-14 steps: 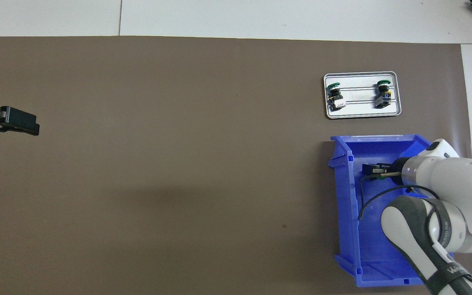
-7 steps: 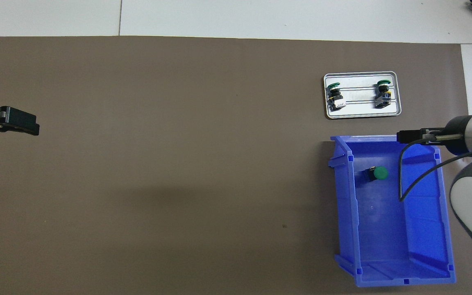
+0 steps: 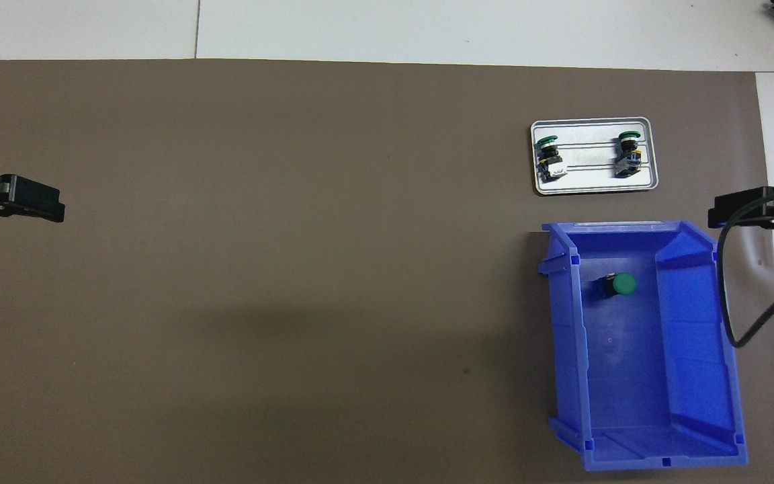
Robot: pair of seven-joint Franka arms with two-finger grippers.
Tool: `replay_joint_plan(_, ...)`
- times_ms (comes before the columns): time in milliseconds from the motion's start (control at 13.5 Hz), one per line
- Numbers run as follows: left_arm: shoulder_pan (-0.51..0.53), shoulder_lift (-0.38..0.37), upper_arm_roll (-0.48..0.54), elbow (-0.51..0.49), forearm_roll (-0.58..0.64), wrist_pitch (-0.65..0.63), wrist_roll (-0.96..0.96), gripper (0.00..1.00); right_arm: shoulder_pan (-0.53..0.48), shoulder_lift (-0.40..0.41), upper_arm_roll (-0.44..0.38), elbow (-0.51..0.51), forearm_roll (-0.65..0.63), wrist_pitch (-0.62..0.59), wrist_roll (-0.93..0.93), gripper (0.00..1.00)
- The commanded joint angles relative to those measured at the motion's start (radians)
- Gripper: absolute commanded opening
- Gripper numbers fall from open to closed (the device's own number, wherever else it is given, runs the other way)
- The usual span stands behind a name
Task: Place and press button with both arms
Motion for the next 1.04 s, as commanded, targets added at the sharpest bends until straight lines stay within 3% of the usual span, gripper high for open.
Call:
replay_joint_plan(0, 0.011, -0.018, -0.010, -0.017, 0.009, -0.009, 0.001, 1.00, -0.015, 0.030, -0.005, 0.016, -0.016, -0.004, -0.022, 1.00)
replay_joint_plan(222, 0.011, -0.018, -0.008, -0.017, 0.009, -0.009, 0.001, 1.00, -0.054, -0.059, -0.005, -0.139, -0.002, 0.059, -0.060, 1.00)
replay_joint_plan(963, 0.011, -0.018, -0.008, -0.017, 0.009, -0.009, 0.001, 1.00, -0.068, -0.043, -0.010, -0.097, -0.005, -0.018, -0.149, 1.00)
